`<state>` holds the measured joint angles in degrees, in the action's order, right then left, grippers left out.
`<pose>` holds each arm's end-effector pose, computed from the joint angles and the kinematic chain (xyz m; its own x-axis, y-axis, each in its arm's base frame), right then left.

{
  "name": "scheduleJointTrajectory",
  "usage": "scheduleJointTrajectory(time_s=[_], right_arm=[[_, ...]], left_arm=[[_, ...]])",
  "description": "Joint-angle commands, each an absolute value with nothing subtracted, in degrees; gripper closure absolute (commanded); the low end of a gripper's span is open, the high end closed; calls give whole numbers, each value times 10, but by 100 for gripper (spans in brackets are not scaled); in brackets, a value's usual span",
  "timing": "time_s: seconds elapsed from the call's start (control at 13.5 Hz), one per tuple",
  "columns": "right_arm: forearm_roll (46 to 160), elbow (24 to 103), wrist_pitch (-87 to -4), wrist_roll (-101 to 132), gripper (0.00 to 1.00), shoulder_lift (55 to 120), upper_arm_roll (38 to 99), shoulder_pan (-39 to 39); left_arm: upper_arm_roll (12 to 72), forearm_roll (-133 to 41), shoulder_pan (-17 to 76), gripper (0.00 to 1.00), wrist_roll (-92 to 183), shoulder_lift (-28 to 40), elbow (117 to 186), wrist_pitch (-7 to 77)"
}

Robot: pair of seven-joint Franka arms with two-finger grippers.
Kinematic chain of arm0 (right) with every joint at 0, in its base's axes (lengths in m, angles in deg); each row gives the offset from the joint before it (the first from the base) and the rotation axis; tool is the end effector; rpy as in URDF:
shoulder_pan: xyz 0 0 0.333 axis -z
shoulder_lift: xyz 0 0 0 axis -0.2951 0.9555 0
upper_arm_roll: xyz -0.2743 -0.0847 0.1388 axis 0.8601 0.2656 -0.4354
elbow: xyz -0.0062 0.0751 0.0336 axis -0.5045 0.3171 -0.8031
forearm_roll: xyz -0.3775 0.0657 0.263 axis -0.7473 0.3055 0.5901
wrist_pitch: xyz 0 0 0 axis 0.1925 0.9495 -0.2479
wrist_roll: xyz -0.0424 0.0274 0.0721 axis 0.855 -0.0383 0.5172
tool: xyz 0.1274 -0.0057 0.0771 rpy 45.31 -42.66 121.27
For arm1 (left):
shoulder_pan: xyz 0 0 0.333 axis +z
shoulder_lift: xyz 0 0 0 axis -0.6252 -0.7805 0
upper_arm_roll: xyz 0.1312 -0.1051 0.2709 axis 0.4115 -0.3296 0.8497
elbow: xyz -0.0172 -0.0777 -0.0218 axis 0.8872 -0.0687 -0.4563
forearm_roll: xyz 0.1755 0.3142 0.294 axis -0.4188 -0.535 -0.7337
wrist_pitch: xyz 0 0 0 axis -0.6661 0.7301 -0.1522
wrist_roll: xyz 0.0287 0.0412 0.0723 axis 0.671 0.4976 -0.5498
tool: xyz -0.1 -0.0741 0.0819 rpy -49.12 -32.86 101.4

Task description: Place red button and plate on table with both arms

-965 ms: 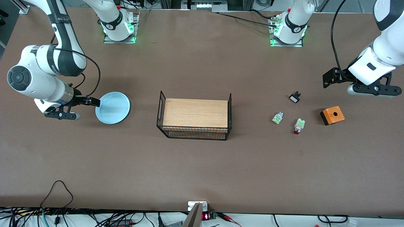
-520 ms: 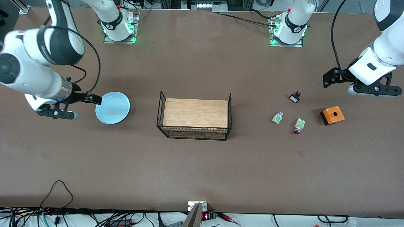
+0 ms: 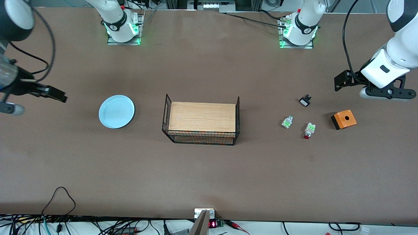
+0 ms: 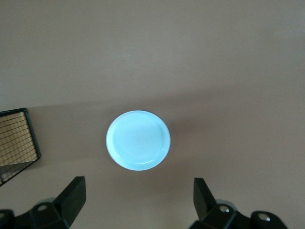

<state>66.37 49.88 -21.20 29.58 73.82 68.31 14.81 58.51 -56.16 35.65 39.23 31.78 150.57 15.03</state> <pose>0.6750 -0.0291 0.5256 0.9779 -0.2004 -0.0591 -0.1994 -0.9797 0.0219 0.6281 -0.0466 0.5106 0.9964 -0.0758 -0.0370 -0.0765 -0.9969 -0.0179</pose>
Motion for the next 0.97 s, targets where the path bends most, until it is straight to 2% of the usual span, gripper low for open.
scheduleJointTrajectory(time_s=[0.0, 0.22, 0.89], right_arm=[[666, 496, -175, 254, 0, 728, 680, 173], [661, 551, -205, 221, 0, 696, 682, 172], [660, 554, -205, 202, 0, 687, 680, 170]], left_arm=[[584, -575, 357, 0, 392, 321, 1506, 149], [585, -576, 358, 0, 392, 320, 1505, 150], [583, -576, 357, 0, 392, 322, 1506, 146]])
